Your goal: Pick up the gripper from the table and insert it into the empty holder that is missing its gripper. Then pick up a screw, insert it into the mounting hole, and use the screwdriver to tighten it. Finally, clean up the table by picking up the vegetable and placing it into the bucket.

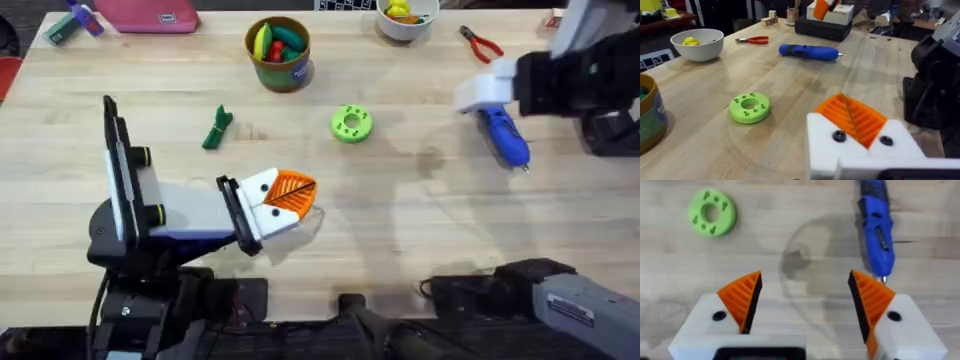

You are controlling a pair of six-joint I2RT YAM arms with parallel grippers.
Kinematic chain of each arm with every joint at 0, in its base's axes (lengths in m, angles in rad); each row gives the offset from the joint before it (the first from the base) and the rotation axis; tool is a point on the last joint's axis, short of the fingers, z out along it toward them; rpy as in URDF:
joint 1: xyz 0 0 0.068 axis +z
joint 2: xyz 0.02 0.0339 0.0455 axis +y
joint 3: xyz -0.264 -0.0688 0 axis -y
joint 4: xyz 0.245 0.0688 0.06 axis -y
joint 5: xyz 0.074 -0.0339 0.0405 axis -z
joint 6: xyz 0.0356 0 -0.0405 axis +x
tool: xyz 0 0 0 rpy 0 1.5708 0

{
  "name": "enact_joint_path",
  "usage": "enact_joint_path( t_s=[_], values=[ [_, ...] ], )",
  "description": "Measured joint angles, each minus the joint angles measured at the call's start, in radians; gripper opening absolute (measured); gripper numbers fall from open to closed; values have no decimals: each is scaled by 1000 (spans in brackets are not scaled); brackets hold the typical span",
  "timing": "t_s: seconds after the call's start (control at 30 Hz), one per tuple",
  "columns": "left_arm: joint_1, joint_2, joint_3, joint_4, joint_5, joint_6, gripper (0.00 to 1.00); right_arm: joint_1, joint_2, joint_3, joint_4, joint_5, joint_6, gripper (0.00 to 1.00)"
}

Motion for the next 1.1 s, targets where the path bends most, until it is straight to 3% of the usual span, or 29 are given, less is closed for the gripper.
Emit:
enact_joint_path(
  t_s=[0.17, 0.47, 0.67, 0.87, 1.1],
  values=[
    [0, 0, 0, 0, 0, 0, 9, -88, 40, 1, 33, 0, -77, 993],
    [0, 0, 0, 0, 0, 0, 7, -242, 299, 134, 53, 0, -224, 992],
    [0, 0, 0, 0, 0, 0, 7, -323, 447, 143, 139, 0, -325, 992],
    [0, 0, 0, 0, 0, 0, 7, -345, 584, 143, 209, 1, -429, 992],
    [0, 0, 0, 0, 0, 0, 7, -346, 659, 143, 291, 27, -514, 989]
  ],
)
